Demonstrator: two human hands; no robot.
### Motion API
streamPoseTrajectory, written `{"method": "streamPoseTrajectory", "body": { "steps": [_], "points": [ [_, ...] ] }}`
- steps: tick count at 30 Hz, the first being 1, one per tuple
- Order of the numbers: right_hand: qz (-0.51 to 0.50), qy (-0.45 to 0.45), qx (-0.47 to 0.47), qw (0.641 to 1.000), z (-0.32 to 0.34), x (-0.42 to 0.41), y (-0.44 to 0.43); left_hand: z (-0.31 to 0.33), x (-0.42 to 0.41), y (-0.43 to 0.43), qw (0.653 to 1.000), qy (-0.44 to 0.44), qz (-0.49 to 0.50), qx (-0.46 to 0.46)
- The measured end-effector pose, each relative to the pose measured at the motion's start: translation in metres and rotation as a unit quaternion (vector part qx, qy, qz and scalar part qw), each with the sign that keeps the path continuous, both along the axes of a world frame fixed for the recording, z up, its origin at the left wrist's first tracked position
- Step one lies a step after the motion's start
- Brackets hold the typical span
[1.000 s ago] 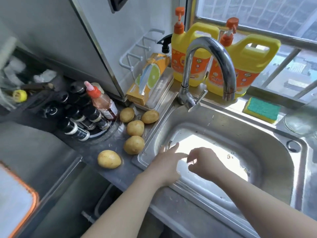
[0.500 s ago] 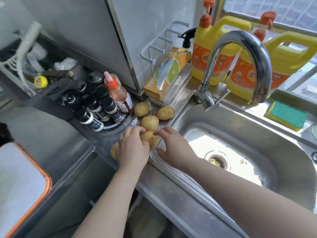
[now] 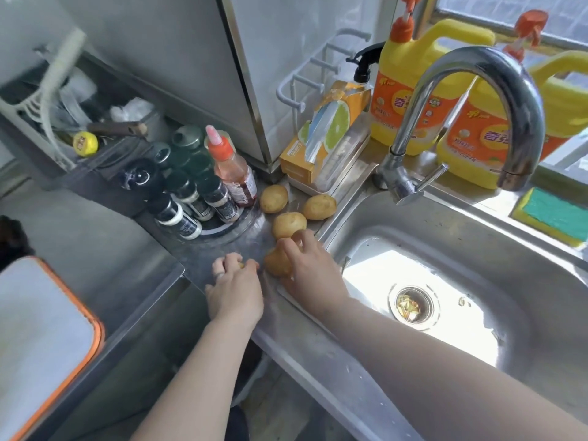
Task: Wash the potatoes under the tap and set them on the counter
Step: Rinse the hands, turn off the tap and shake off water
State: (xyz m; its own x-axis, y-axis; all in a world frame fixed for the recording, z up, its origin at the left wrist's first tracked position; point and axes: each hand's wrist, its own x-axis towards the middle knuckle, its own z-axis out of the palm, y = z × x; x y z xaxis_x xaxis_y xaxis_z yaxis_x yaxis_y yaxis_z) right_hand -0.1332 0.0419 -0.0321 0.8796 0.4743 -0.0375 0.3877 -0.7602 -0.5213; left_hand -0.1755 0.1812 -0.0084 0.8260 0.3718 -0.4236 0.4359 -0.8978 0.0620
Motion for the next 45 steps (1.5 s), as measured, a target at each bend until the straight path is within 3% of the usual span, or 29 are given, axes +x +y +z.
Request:
{"method": "streamPoseTrajectory", "body": {
  "steps": [8, 13, 16, 20, 30, 33, 36, 40, 45],
  "points": [
    [-0.105, 0.076, 0.052, 0.990, 0.012, -0.016, -0.042, 0.027, 0.001, -0.022, 0.997, 0.003, -0.019, -0.076],
    [-0.243, 0.126, 0.129, 0.953, 0.039, -0.031, -0.107, 0.054, 0.014, -0.069, 0.979, 0.009, -0.034, -0.199],
    [-0.324, 0.150, 0.173, 0.918, 0.059, -0.044, -0.148, 0.068, 0.022, -0.108, 0.948, 0.011, -0.016, -0.318],
    [-0.394, 0.150, 0.230, 0.877, 0.093, -0.068, -0.201, 0.092, 0.023, -0.170, 0.880, 0.040, -0.006, -0.472],
    [-0.548, 0.098, 0.305, 0.772, 0.160, -0.172, -0.337, 0.143, -0.027, -0.325, 0.766, 0.160, -0.131, -0.609],
    [-0.585, 0.111, 0.309, 0.742, 0.159, -0.211, -0.371, 0.144, -0.052, -0.367, 0.743, 0.220, -0.179, -0.606],
    [-0.628, 0.121, 0.306, 0.705, 0.147, -0.248, -0.404, 0.129, -0.081, -0.403, 0.742, 0.234, -0.285, -0.560],
    [-0.689, 0.157, 0.236, 0.667, 0.105, -0.290, -0.438, 0.093, -0.111, -0.452, 0.773, 0.132, -0.508, -0.357],
    [-0.684, 0.201, 0.059, 0.699, 0.059, -0.307, -0.455, 0.056, -0.133, -0.487, 0.782, 0.097, -0.586, -0.188]
  ]
}}
